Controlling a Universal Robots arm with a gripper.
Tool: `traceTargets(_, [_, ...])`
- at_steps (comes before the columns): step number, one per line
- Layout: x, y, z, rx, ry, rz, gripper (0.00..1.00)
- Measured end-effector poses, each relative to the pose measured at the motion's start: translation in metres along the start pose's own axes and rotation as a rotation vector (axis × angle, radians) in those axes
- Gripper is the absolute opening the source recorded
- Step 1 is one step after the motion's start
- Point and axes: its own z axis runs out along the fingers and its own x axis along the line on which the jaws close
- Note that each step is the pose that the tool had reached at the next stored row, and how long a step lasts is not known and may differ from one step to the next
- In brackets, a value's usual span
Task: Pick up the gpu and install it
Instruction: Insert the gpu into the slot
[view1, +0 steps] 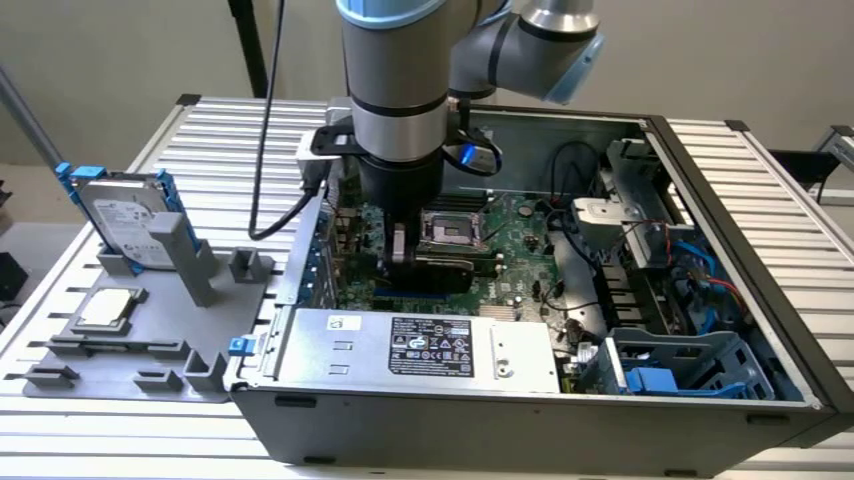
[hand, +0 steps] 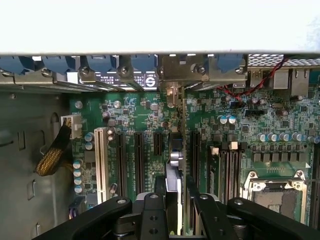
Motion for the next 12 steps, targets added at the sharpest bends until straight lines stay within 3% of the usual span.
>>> traceTargets(12, [0.0003, 0.0003, 0.0067, 0.0013, 0.0027, 0.053, 0.27])
